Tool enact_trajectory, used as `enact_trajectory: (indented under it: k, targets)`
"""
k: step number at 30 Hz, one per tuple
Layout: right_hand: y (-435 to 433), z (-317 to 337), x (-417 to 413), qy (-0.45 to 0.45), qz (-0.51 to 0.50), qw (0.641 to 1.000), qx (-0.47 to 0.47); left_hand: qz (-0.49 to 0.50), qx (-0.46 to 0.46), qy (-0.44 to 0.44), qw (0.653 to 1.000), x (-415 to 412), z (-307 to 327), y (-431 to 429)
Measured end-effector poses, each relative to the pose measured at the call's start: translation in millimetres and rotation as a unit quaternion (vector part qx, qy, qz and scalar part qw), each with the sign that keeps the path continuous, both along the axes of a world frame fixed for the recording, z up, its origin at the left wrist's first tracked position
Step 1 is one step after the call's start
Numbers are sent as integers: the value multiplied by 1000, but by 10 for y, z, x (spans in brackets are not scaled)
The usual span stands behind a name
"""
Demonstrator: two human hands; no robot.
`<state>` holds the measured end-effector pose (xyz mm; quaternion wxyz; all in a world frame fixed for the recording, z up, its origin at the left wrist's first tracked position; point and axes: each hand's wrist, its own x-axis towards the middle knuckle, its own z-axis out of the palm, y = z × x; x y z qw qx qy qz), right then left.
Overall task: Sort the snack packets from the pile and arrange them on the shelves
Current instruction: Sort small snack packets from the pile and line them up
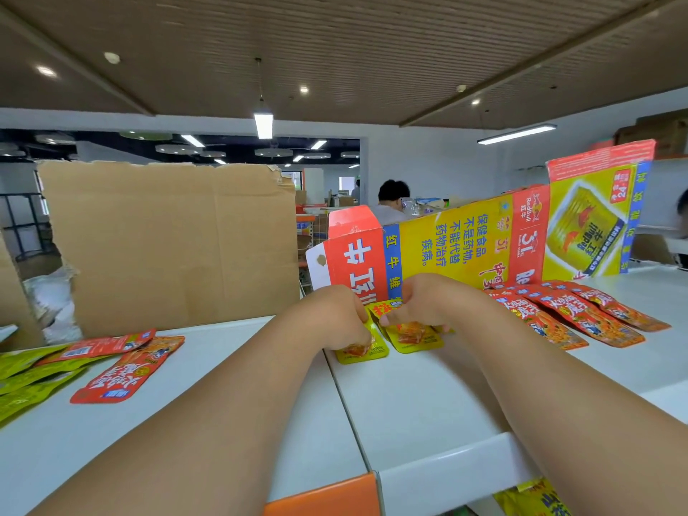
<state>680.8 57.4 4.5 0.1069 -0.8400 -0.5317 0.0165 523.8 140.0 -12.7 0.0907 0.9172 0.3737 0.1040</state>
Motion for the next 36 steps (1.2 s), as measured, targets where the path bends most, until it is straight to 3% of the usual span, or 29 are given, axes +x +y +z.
enact_trajectory:
  k: [13,25,36]
  targets:
    - [23,-4,102,44,6,993,108,1,-21,-131,991,-16,26,19]
    - [137,-34,53,86,126,973,171,9,-26,-198,980,-89,36,109]
    - [157,-56,-174,104,244,948,176,39,41,-116,992,-200,84,-5]
